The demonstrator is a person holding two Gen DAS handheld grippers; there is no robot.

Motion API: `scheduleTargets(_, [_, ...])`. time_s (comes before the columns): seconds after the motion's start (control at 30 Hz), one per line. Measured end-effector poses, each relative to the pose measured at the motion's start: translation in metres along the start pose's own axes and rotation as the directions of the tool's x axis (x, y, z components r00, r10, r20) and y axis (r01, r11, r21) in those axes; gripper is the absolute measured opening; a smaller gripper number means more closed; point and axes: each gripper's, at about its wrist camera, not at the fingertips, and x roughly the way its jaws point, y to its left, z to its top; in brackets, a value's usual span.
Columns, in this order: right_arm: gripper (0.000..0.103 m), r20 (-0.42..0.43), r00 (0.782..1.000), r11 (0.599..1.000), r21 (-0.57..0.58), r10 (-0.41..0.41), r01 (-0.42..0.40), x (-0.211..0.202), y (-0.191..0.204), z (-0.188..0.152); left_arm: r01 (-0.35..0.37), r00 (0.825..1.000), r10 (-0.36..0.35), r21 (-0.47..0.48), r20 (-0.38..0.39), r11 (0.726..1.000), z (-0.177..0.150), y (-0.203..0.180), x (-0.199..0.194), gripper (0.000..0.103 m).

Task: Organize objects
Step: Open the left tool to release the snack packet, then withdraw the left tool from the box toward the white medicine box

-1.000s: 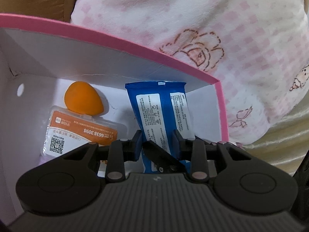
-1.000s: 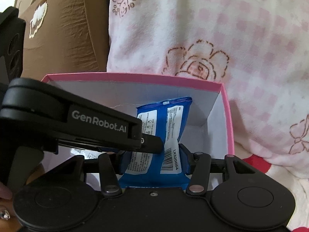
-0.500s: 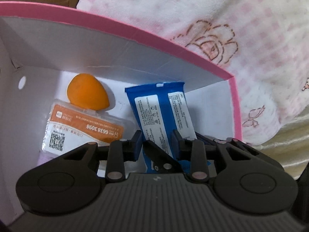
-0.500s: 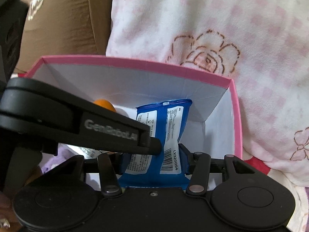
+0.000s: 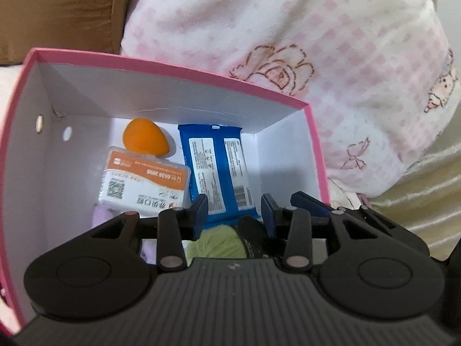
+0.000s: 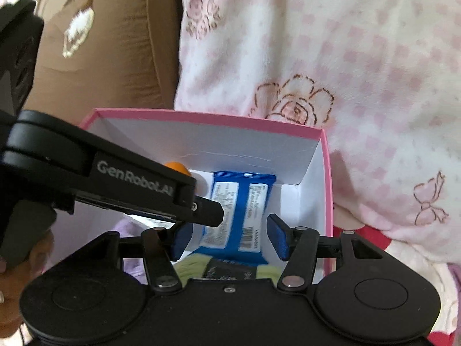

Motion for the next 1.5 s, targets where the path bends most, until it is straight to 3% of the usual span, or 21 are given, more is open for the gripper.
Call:
scheduleTargets(0.23, [0.061, 0.017, 0.999, 0.999, -0.038, 0.04, -0.039, -0.028, 0.007, 0.0, -0.05, 0.999, 0.05, 0.004, 0.01, 0.999, -0.016, 0.001, -0.037, 0.038])
scheduleTargets(0.6, [0.065, 0.024, 0.999, 0.996, -0.073, 0.045, -0.043, -0.081, 0.013, -0.006, -0.066, 0.997, 0.063, 0.072, 0.042, 0.995, -0.041, -0.032, -0.107, 0.041])
scheduleTargets(0.73, [0.066, 0.014, 0.999, 0.996, -0.079, 0.044, -0.042, -0.101, 0.017, -0.009, -0.058, 0.998, 0.057, 0.108, 0.009, 0.993, -0.048, -0.039, -0.122, 0.042])
scheduleTargets(1.0, [0.067, 0.042, 0.998, 0.996, -0.066, 0.055, -0.052, -0.132, 0.024, -0.019, -0.127, 0.992, 0.123, 0.163, 0.036, 0.978, -0.06, -0.047, -0.161, 0.045])
scheduleTargets(1.13, [0.074, 0.051, 0.996, 0.996, -0.042, 0.076, -0.074, -0.144, 0.027, -0.027, -0.127, 0.992, 0.125, 0.151, 0.022, 0.98, -0.07, -0.046, -0.175, 0.048])
scheduleTargets(1.17, [0.083, 0.051, 0.995, 0.996, -0.035, 0.082, -0.081, -0.146, 0.028, -0.028, -0.124, 0.992, 0.124, 0.147, 0.008, 0.981, -0.072, -0.046, -0.177, 0.049])
scheduleTargets(1.23, [0.09, 0.049, 0.994, 0.996, -0.011, 0.095, -0.094, -0.15, 0.03, -0.032, -0.135, 0.991, 0.136, 0.145, 0.003, 0.98, -0.078, -0.046, -0.183, 0.051])
scheduleTargets(1.5, [0.092, 0.046, 0.993, 0.994, -0.011, 0.112, -0.111, -0.171, 0.048, -0.045, -0.176, 0.984, 0.176, 0.17, 0.019, 0.97, -0.107, -0.046, -0.207, 0.065])
